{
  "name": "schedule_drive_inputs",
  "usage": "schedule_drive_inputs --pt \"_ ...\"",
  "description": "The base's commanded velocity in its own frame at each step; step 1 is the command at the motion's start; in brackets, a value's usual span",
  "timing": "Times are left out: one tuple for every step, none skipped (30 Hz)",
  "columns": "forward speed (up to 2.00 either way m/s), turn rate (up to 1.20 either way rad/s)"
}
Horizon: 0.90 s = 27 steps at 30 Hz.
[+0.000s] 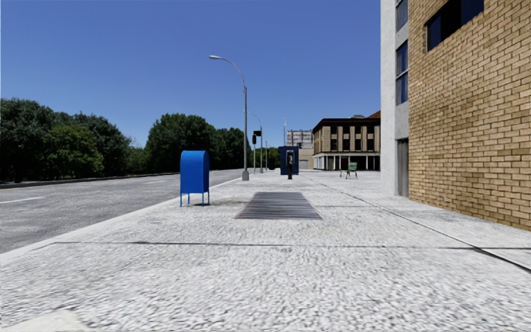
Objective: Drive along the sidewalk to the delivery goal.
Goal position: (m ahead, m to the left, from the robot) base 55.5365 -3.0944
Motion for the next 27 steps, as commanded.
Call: schedule_drive_inputs --pt "2.00 0.00" --pt "2.00 0.00" --pt "2.00 0.00" --pt "2.00 0.00" --pt "2.00 0.00" --pt "2.00 0.00" --pt "2.00 0.00" --pt "2.00 0.00" --pt "2.00 0.00" --pt "2.00 0.00" --pt "2.00 0.00" --pt "2.00 0.00" --pt "2.00 0.00" --pt "2.00 0.00" --pt "2.00 0.00" --pt "2.00 0.00" --pt "2.00 0.00" --pt "2.00 0.00" --pt "2.00 0.00" --pt "2.00 0.00" --pt "2.00 0.00" --pt "2.00 0.00" --pt "2.00 0.00" --pt "2.00 0.00" --pt "2.00 0.00" --pt "2.00 0.00" --pt "2.00 0.00"
